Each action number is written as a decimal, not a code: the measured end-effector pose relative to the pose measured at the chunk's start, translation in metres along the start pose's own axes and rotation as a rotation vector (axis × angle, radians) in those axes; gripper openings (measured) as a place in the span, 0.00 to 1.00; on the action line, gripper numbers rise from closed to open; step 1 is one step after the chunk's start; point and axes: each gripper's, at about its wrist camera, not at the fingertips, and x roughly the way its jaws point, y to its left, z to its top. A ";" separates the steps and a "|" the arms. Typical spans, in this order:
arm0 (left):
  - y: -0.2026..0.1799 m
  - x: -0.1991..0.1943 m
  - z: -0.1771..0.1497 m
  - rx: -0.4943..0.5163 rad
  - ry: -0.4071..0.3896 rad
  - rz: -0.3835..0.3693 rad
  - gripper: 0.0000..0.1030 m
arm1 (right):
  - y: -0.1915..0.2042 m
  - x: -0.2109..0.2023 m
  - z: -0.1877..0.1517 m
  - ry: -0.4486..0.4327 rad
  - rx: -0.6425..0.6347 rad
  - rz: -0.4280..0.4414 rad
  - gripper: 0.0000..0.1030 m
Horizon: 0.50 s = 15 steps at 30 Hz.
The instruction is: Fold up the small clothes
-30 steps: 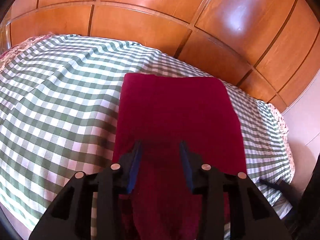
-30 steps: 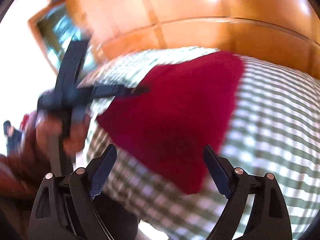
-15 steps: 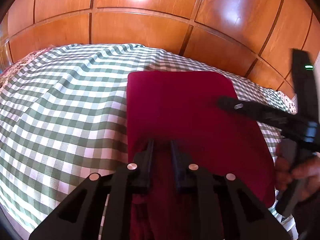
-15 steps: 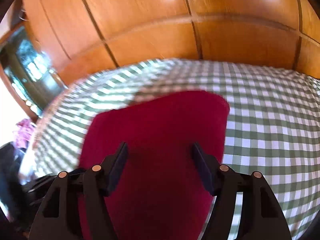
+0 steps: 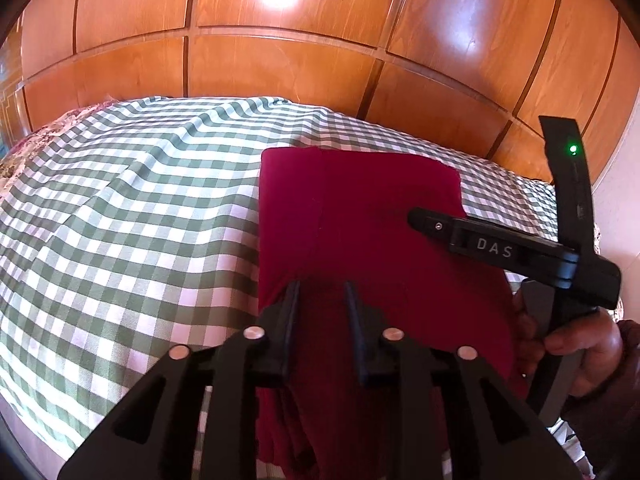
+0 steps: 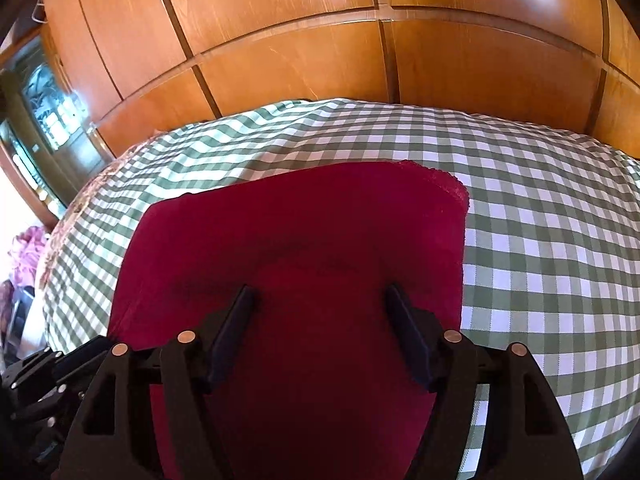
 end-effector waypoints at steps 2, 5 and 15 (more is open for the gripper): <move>-0.002 -0.006 -0.001 0.004 -0.011 0.006 0.33 | 0.000 -0.002 0.000 -0.004 0.000 0.002 0.71; -0.004 -0.017 -0.002 0.011 -0.040 0.043 0.47 | 0.002 -0.007 0.000 -0.019 -0.002 0.000 0.78; 0.023 0.002 -0.005 -0.057 0.031 0.032 0.57 | -0.044 -0.062 -0.016 -0.106 0.164 0.117 0.89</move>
